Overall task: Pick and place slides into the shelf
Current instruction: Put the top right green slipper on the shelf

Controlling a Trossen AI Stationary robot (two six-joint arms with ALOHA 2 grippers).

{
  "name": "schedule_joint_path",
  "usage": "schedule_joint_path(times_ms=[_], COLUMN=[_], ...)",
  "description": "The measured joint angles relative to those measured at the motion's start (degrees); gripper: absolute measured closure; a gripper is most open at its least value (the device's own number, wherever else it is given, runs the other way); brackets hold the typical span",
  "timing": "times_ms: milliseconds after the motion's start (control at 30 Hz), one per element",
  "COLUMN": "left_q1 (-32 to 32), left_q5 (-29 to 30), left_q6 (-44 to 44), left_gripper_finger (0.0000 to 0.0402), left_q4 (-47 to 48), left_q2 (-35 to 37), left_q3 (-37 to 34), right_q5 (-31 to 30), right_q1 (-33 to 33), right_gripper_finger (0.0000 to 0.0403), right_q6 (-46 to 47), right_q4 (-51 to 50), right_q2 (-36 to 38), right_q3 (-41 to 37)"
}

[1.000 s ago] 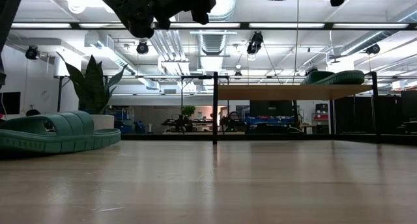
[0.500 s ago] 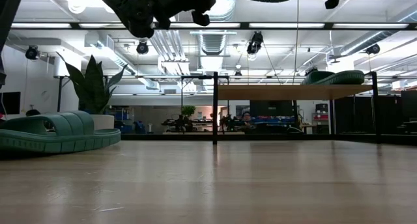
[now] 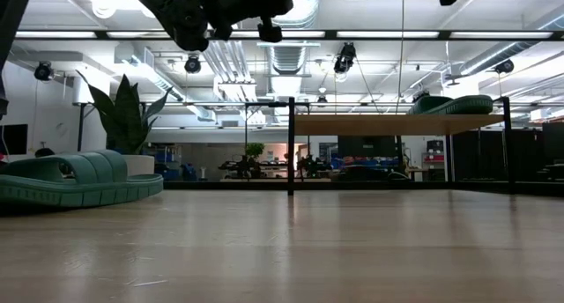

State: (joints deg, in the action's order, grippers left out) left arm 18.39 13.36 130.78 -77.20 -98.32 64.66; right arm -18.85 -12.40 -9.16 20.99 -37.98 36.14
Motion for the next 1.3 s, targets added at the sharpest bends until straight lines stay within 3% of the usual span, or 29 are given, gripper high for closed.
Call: schedule_joint_path(times_ms=[200,400,533,633,800,967,1300], left_q1=[0.34,0.47,0.5,0.59,0.9,0.92,0.94], left_q5=[6.17,10.78,13.86,15.9,17.16,17.22,17.01], left_q6=[-0.26,-0.36,-4.2,-9.36,-20.23,-27.22,-36.24], left_gripper_finger=[0.0351,0.0351,0.0351,0.0351,0.0351,0.0351,0.0351], left_q4=[-0.36,-0.22,1.97,9.71,27.59,34.64,51.09], left_q2=[0.17,0.67,2.13,4.46,8.81,12.99,16.93], left_q3=[-0.09,-0.09,-0.22,-0.24,-0.39,-0.39,-0.42], right_q5=[-0.22,-0.16,5.18,8.56,8.34,8.17,-0.44], right_q1=[0.0,0.11,0.55,1.51,3.75,5.92,9.9], right_gripper_finger=[0.0259,0.0225,0.0219,0.0221,0.0221,0.0215,0.0213], right_q6=[-4.22,-12.67,-22.43,-29.34,-41.25,-52.44,-65.44], right_q4=[2.24,2.27,1.49,1.31,0.3,-4.26,-3.79], right_q2=[0.13,0.55,-0.15,-1.1,-2.36,-4.23,-11.2], right_q3=[0.01,0.02,0.02,0.02,0.02,0.0,0.0])
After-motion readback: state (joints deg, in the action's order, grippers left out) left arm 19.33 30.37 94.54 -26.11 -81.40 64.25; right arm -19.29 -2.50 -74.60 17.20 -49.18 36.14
